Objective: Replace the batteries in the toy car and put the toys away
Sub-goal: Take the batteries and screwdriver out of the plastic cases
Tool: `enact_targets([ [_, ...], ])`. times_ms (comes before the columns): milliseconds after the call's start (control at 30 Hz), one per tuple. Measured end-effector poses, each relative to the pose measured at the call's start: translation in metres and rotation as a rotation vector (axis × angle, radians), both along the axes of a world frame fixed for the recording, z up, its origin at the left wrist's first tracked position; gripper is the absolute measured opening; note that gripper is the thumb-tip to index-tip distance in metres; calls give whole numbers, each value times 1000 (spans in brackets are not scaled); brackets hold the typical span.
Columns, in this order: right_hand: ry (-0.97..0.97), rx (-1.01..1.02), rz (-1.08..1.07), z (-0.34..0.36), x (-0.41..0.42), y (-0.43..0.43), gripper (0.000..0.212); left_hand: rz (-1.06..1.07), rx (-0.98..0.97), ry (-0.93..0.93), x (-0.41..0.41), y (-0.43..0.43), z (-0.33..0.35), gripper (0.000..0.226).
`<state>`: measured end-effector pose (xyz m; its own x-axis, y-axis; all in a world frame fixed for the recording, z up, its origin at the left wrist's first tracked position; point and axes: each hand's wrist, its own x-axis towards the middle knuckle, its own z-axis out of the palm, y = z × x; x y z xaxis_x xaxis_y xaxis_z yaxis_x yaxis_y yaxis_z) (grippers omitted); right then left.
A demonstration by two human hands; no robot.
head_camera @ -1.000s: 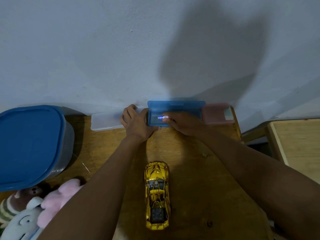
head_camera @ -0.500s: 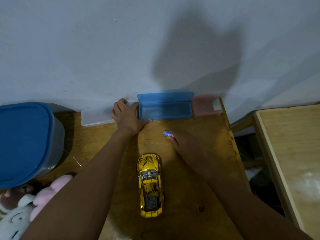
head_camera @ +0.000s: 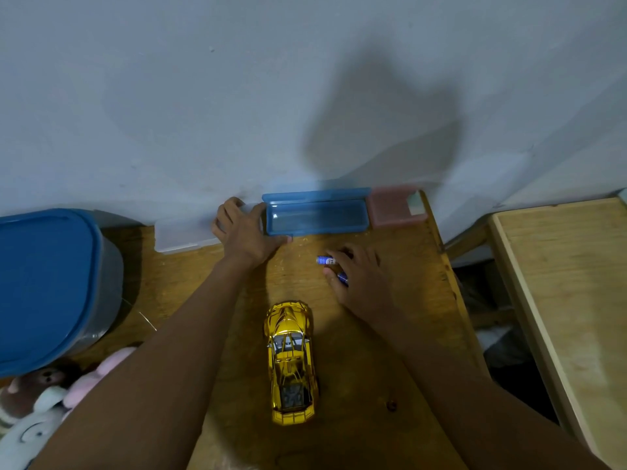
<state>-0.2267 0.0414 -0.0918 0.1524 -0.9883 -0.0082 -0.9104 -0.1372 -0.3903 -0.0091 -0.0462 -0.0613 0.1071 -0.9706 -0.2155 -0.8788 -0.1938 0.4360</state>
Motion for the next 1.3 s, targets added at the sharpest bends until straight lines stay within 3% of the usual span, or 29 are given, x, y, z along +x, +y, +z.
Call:
enact_targets([
  [167,-53,-55,-9,9,-6,-6,46,-41,15,50,2,-1,-3,88],
  [333,-23,-408,-34,34,-14,-36,34,-29,-12,46,3,-2,-8,81],
  [400,5,-451,-7,43,-16,-55,35,-22,-20,55,2,-2,-11,80],
  [600,156,77,133,45,-20,-87,52,-5,-40,25,0,-2,-11,80],
  [933,228,123,231,52,-23,-90,50,-71,-45,-15,8,10,0,95],
  [1300,147,140,235,54,-20,-90,45,-67,-104,-44,-3,7,-2,64],
])
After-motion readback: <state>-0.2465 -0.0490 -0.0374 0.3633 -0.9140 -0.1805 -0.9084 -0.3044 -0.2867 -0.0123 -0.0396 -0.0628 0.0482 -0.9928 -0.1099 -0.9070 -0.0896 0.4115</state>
